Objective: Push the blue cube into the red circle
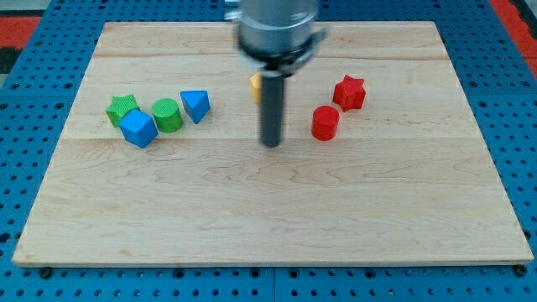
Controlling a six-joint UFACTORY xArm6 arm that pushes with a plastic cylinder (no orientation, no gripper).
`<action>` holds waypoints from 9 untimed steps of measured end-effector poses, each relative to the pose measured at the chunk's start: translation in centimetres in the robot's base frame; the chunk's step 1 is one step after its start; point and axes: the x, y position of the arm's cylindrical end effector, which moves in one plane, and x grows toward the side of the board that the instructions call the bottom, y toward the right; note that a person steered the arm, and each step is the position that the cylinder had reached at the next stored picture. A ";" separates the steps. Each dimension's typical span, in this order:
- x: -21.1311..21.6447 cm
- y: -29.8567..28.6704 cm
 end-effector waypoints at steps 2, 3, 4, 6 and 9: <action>0.5 -15.3; 0.8 -20.4; 1.2 -20.8; 1.4 -23.6; 1.3 -24.2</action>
